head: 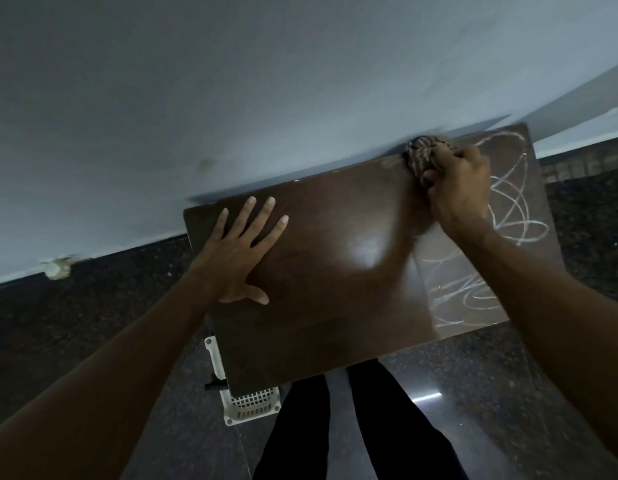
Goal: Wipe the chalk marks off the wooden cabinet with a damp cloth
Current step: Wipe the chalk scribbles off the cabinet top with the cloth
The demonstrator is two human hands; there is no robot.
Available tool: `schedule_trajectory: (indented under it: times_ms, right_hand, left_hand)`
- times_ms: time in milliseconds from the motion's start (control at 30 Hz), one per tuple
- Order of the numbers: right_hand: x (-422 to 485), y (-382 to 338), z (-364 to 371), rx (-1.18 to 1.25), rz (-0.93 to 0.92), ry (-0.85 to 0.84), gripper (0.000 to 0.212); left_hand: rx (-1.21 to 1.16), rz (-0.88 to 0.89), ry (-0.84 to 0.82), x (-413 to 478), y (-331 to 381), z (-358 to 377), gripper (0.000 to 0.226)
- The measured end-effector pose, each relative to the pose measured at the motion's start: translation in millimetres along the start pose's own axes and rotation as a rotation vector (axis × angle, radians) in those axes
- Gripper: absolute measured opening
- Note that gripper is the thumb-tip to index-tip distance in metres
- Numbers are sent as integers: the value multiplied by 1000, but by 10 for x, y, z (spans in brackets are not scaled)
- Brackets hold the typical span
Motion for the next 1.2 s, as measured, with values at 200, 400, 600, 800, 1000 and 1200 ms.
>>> schedule_trajectory:
  times_ms: [200, 400, 600, 800, 1000, 1200]
  right_hand:
    - [-219, -521, 182, 31, 123, 53, 41]
    - [-711, -1380, 477, 94, -295, -190, 42]
    - [-396, -1034, 332, 32, -396, -229, 43]
    - [230, 15, -98, -53, -119, -81, 41]
    - [534, 584, -361, -134, -17, -15, 41]
    - [287, 126, -199, -11, 76, 2, 40]
  left_hand:
    - [42, -10, -5, -7, 5, -3, 150]
    - [79, -12, 19, -14, 17, -25, 155]
    - [54, -38, 0, -23, 70, -63, 163]
    - [35, -118, -82, -24, 167, -132, 167]
    - [55, -125, -86, -18, 193, -155, 167]
    - [62, -128, -74, -26, 177, -169, 171]
Point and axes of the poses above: each hand's wrist, its own x-axis towards the middle knuckle, its own z-axis out of the palm, y = z × x, the point moved 1 cm from there along x, towards the middle knuckle, and after that the axes turned 6 degrees about x, right-handed, at the moved point
